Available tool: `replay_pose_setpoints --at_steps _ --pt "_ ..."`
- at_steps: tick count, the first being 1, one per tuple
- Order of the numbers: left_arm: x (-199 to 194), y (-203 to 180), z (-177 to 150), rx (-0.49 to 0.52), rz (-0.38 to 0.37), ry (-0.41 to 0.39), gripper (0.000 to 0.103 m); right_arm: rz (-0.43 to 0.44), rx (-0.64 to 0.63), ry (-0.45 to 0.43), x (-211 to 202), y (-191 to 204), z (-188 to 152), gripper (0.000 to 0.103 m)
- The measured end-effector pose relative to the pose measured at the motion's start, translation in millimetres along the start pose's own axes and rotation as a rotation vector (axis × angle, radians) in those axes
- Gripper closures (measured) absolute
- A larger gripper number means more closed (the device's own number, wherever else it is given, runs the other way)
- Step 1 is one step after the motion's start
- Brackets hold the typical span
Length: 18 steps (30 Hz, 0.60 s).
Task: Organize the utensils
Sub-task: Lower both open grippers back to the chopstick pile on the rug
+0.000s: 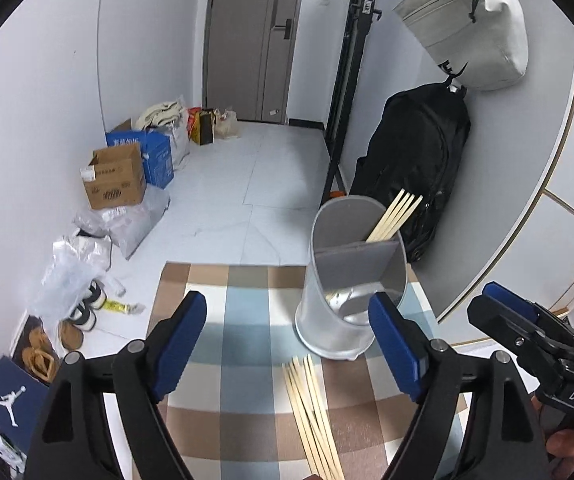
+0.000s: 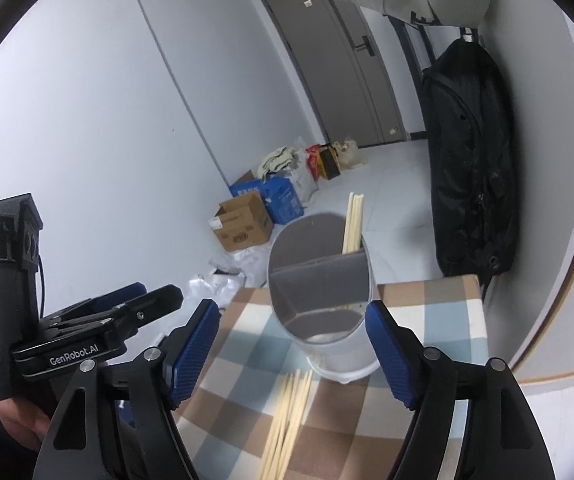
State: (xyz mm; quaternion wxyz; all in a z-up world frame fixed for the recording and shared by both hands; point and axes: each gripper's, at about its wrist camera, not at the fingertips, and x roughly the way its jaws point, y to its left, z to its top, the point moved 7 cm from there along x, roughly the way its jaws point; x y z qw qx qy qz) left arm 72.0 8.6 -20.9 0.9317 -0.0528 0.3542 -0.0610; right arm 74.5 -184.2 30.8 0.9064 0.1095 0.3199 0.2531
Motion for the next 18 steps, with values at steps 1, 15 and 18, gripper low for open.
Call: replay_pose_setpoints --at_steps 1,15,18 --pt "1 0 -2 0.001 -0.011 -0.007 0.022 -0.002 -0.005 0.003 1 0 -3 0.022" --pt "49 35 -61 -0.075 0.043 0.125 0.022 0.009 0.012 0.061 27 -8 -44 0.009" --pt "54 35 -67 -0.089 0.038 0.158 0.022 0.019 0.032 0.055 30 -9 -45 0.005"
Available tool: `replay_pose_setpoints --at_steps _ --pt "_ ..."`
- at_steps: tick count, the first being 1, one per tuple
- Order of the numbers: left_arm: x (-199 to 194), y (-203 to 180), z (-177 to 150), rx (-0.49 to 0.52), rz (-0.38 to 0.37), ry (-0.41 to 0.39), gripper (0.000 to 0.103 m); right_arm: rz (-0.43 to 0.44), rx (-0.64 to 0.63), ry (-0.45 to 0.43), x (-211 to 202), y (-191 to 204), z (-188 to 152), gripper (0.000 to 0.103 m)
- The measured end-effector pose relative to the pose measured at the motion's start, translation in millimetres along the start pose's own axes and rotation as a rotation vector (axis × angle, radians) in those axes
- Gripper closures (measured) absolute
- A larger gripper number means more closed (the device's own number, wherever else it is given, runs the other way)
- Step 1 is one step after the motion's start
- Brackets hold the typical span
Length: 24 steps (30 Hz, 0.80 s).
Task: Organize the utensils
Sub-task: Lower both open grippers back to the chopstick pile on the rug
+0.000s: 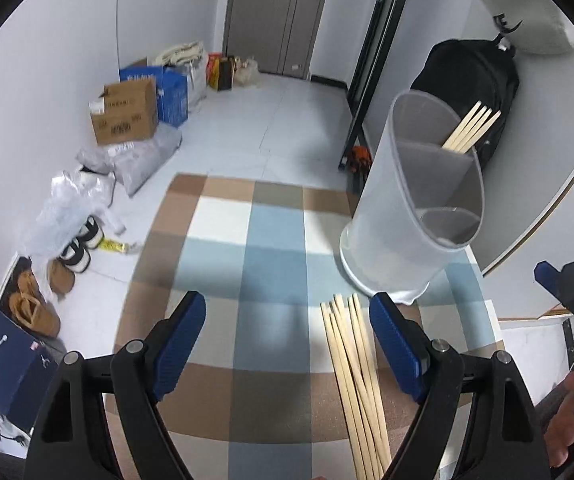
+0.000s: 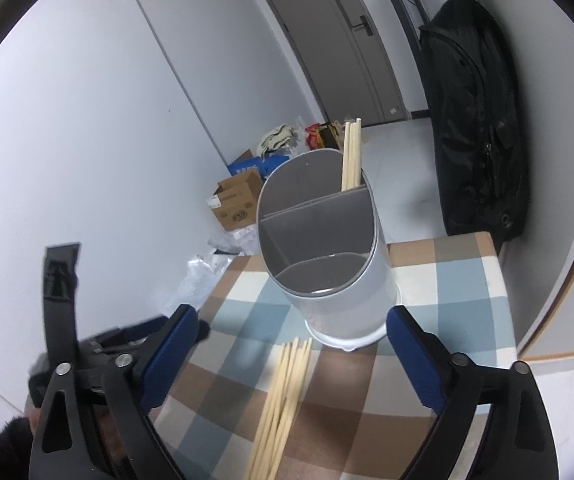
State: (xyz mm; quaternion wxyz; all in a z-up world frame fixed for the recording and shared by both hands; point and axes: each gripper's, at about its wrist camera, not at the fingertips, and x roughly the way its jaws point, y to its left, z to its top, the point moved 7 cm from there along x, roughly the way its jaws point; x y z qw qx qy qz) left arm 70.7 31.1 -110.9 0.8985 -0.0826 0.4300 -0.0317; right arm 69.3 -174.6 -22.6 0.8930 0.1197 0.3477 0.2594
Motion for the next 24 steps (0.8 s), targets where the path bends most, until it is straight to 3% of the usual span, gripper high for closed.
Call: replay_pose_setpoints --at_steps 6,9,15,24 --pt "3 -5 -8 0.059 0.031 0.021 0.022 -0.029 0.029 0.004 9 -9 -4 0.001" --pt "12 -4 -16 0.101 0.077 0.06 0.022 -0.023 0.051 0.013 13 -13 -5 0.0" --pt "21 -10 -31 0.15 0.086 0.128 0.022 -0.036 0.052 0.022 17 -16 -6 0.0" --pt "39 -4 -41 0.118 0.089 0.234 0.022 0.012 0.069 0.04 18 -13 -6 0.0"
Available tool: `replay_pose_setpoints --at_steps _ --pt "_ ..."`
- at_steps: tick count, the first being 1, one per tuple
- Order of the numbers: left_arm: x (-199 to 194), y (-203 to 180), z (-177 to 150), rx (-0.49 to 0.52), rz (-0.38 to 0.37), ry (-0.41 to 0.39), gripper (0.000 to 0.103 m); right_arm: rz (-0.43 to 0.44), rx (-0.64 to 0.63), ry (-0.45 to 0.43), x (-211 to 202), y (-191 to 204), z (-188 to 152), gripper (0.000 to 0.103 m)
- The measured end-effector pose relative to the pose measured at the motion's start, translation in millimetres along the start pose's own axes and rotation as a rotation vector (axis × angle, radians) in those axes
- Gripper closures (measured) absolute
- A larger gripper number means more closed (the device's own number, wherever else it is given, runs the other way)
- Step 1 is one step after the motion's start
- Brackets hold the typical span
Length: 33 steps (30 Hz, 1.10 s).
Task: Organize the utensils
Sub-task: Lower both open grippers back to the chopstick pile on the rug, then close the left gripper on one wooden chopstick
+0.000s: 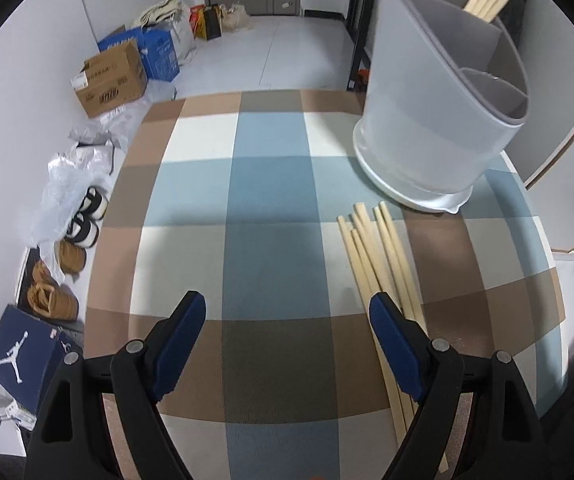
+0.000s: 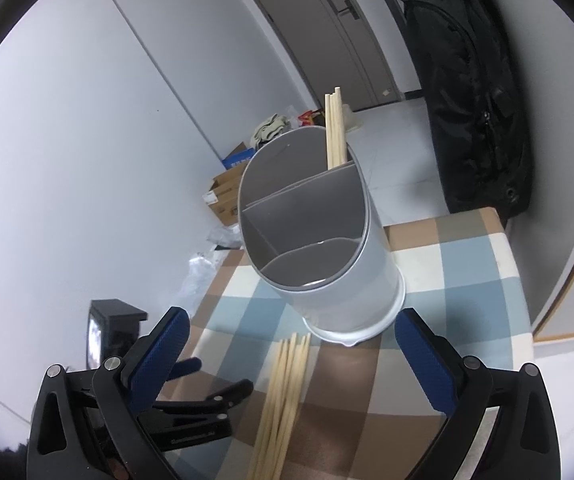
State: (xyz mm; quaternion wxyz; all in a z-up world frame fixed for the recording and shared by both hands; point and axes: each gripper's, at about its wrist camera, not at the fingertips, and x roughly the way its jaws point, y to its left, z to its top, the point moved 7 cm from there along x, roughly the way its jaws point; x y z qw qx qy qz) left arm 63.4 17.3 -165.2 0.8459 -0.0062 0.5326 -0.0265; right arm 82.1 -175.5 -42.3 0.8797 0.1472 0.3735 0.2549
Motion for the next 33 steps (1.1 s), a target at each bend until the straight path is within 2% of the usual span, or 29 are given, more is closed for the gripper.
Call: replay_pose_setpoints --at_steps 3,9,15,18,27,30,33 --pt "5 -3 -2 0.011 0.006 0.024 0.022 0.018 0.009 0.002 -1 0 1 0.0" --pt "12 -12 -3 0.053 0.055 0.037 0.022 -0.022 -0.026 -0.002 -4 2 2 0.0" --pt "13 -12 -1 0.029 0.052 0.044 0.022 -0.045 -0.085 -0.015 -12 7 0 0.0" --pt "19 -12 -3 0.022 0.049 0.074 0.022 -0.048 -0.087 -0.012 -13 5 0 0.0" --pt "25 -12 7 -0.023 0.042 0.08 0.022 -0.052 -0.08 -0.021 -19 2 2 0.0" --pt "25 -14 10 -0.011 0.036 0.073 0.026 -0.044 -0.077 -0.02 -20 1 1 0.0" --pt "25 -15 12 0.0 0.028 0.057 0.039 -0.05 -0.075 -0.014 -20 -1 0 0.0"
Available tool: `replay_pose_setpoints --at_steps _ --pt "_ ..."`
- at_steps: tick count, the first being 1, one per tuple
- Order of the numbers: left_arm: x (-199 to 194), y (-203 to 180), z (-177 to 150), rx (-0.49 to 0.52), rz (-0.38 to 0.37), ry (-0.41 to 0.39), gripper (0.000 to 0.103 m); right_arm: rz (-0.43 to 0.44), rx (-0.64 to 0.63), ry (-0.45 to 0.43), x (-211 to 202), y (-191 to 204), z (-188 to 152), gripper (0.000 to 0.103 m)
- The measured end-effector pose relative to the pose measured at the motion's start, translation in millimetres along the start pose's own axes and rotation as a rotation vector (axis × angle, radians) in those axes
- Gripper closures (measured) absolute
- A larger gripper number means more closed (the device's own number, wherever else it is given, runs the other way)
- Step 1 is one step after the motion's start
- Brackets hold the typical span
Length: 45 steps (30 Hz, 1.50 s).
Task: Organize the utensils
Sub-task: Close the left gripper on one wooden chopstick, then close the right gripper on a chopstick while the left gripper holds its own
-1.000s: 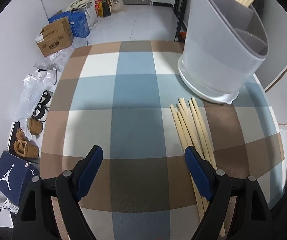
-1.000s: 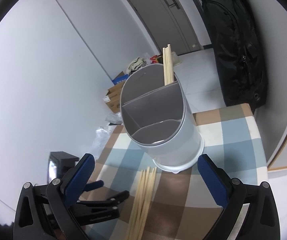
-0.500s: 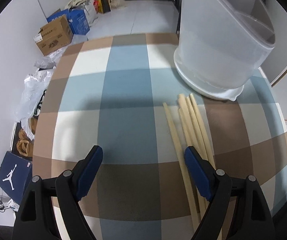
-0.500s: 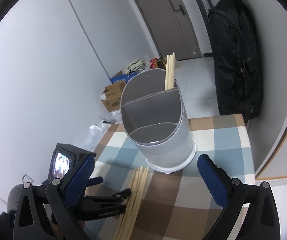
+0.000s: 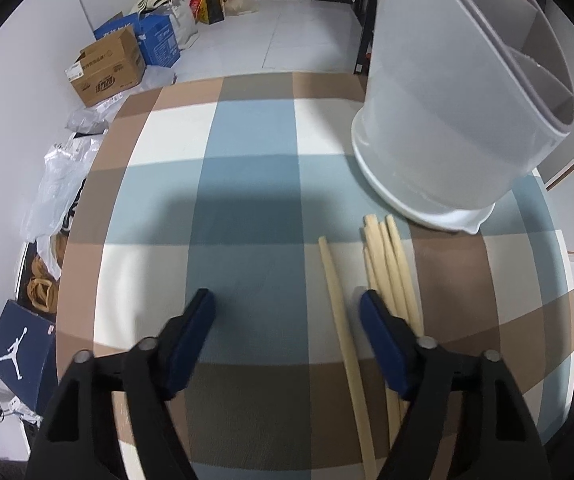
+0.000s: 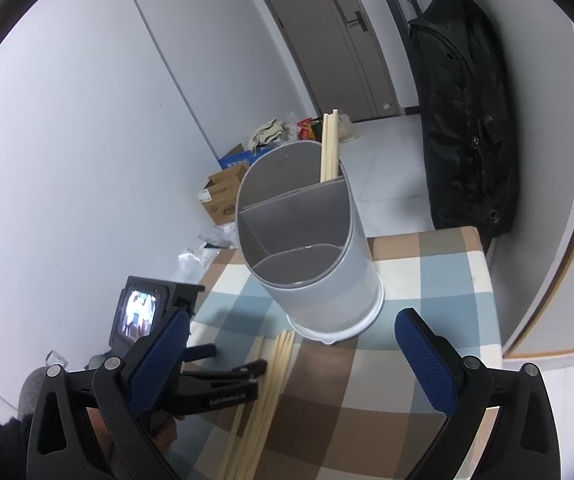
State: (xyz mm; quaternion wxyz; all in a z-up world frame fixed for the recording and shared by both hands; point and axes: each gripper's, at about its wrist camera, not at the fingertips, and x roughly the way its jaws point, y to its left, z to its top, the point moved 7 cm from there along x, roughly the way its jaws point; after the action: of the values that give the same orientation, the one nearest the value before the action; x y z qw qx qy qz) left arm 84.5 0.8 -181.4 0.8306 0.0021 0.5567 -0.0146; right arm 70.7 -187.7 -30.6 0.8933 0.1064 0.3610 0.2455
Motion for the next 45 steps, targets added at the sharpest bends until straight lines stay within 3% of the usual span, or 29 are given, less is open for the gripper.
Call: replay_pose_setpoints --at_steps 8,16,23,25,27,33,38,45 --pt "-1 -8 7 0.048 -0.062 -0.059 0.095 -0.021 0.05 0.022 0 -11 -5 0.0" --pt "-4 3 7 -0.023 -0.126 -0.052 0.102 -0.062 0.056 0.053 4 -16 -12 0.0" --pt "-28 16 14 -0.093 -0.166 -0.139 0.102 -0.049 0.011 0.106 18 0 -25 0.001" --pt "-33 22 15 -0.123 -0.173 -0.16 0.102 -0.045 0.0 0.126 23 5 -30 0.008" --pt "-41 30 16 -0.161 -0.196 -0.19 0.102 -0.041 -0.013 0.161 31 10 -37 0.025" --pt "-61 47 24 -0.237 -0.221 -0.287 0.102 -0.053 -0.055 0.299 59 22 -62 0.05" --pt "-67 58 26 -0.259 -0.254 -0.321 0.102 -0.068 -0.127 0.365 80 34 -68 0.063" --pt "-77 74 23 -0.282 -0.29 -0.34 0.102 -0.084 -0.14 0.444 121 45 -75 0.067"
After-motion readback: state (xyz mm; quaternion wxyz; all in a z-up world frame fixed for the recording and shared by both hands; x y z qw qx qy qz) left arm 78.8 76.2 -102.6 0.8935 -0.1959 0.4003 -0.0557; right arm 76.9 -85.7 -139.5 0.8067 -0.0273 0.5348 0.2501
